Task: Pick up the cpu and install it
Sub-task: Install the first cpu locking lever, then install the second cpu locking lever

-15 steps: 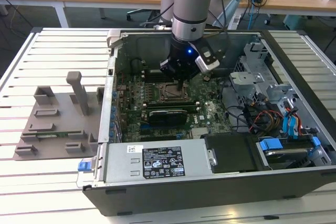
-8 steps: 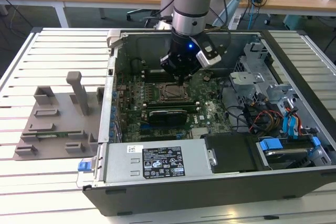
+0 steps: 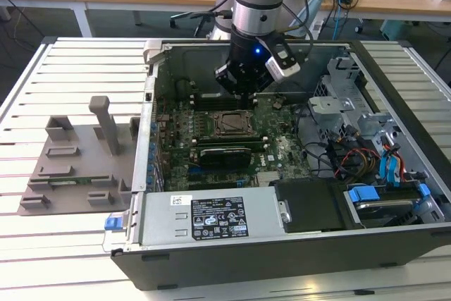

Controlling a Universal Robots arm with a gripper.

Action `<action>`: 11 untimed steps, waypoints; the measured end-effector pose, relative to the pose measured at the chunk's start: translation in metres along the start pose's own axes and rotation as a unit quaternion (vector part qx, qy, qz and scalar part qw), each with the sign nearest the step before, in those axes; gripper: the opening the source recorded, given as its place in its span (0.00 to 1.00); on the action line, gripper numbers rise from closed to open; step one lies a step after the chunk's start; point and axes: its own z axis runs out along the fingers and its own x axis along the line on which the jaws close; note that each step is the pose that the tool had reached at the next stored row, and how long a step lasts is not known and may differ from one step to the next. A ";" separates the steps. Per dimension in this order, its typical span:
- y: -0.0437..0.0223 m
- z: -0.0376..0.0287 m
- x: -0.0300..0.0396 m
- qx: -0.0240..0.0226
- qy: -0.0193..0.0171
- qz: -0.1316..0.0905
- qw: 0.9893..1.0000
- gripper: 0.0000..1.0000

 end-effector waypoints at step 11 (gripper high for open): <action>-0.0001 -0.0030 0.0000 0.000 0.000 0.000 1.000 0.11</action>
